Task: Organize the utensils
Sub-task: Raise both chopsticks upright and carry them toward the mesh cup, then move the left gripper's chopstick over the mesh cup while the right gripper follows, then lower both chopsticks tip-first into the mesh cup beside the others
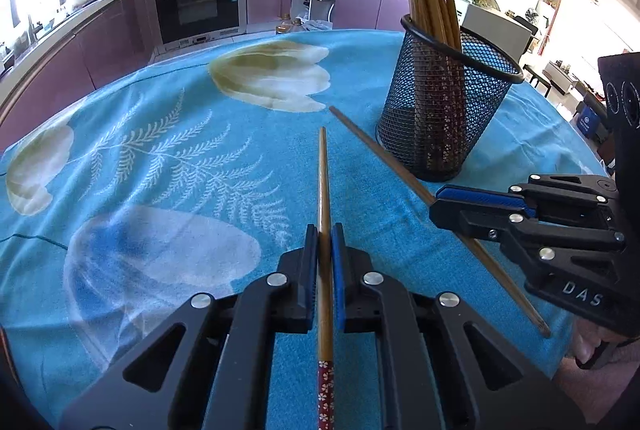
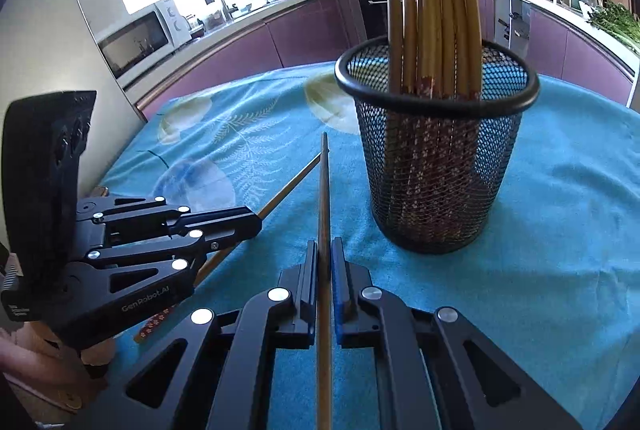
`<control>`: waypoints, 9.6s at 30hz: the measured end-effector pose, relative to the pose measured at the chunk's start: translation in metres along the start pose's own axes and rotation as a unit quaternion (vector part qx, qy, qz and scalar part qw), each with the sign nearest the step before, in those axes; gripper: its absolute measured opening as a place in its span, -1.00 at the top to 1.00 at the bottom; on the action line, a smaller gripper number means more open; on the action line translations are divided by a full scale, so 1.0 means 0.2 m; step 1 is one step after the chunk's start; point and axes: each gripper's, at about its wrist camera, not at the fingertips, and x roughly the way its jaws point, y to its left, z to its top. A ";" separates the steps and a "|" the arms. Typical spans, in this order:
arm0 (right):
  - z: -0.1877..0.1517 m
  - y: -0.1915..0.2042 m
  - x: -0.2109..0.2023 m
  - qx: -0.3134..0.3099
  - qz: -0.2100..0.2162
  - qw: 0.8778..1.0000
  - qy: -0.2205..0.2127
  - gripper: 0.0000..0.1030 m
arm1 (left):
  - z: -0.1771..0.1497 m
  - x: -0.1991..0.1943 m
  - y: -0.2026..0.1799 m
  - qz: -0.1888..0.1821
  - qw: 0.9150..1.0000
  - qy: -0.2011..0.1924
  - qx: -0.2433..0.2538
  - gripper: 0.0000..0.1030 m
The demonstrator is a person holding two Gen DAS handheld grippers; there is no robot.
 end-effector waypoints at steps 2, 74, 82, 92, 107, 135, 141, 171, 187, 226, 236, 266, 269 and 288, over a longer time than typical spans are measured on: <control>0.01 0.01 -0.02 -0.002 0.010 1.000 -0.005 0.89 | 0.01 -0.02 0.00 0.000 1.000 -0.007 0.001 0.85; 0.13 0.00 -0.44 -0.009 0.053 0.989 -0.141 0.89 | 0.17 -0.49 -0.07 -0.053 0.992 -0.110 0.021 0.85; 0.15 -0.01 -0.45 -0.010 0.051 0.988 -0.144 0.89 | 0.17 -0.50 -0.06 -0.053 0.992 -0.115 0.022 0.85; 0.16 -0.02 -0.47 -0.012 0.048 0.988 -0.148 0.89 | 0.18 -0.52 -0.06 -0.054 0.991 -0.121 0.022 0.85; 0.16 -0.02 -0.48 -0.014 0.048 0.987 -0.154 0.89 | 0.18 -0.53 -0.06 -0.053 0.991 -0.124 0.024 0.85; 0.18 -0.01 -0.52 -0.018 0.046 0.985 -0.165 0.89 | 0.23 -0.56 -0.08 -0.051 0.989 -0.133 0.029 0.85; 0.19 -0.02 -0.53 -0.020 0.045 0.985 -0.168 0.89 | 0.24 -0.57 -0.08 -0.050 0.989 -0.137 0.031 0.85; 0.23 -0.03 -0.60 -0.033 0.038 0.981 -0.186 0.89 | 0.27 -0.62 -0.08 -0.052 0.986 -0.154 0.038 0.85; 0.27 -0.05 -0.65 -0.045 0.031 0.976 -0.210 0.89 | 0.32 -0.69 -0.11 -0.057 0.981 -0.180 0.053 0.85; 0.39 -0.10 -0.75 -0.063 0.014 0.964 -0.256 0.89 | 0.46 -0.87 -0.27 -0.072 0.964 -0.245 0.072 0.85; 0.43 -0.14 -0.69 -0.057 0.001 0.966 -0.250 0.89 | 0.51 -0.84 -0.29 -0.079 0.964 -0.242 0.071 0.85; 0.44 -0.18 -0.59 -0.037 -0.009 0.974 -0.223 0.89 | 0.60 -0.76 -0.37 -0.085 0.973 -0.203 0.070 0.85; 0.44 -0.18 -0.59 -0.037 -0.010 0.974 -0.221 0.89 | 0.61 -0.75 -0.37 -0.084 0.973 -0.202 0.071 0.85; 0.45 -0.19 -0.54 -0.035 -0.014 0.977 -0.208 0.89 | 0.61 -0.72 -0.37 -0.078 0.976 -0.191 0.069 0.85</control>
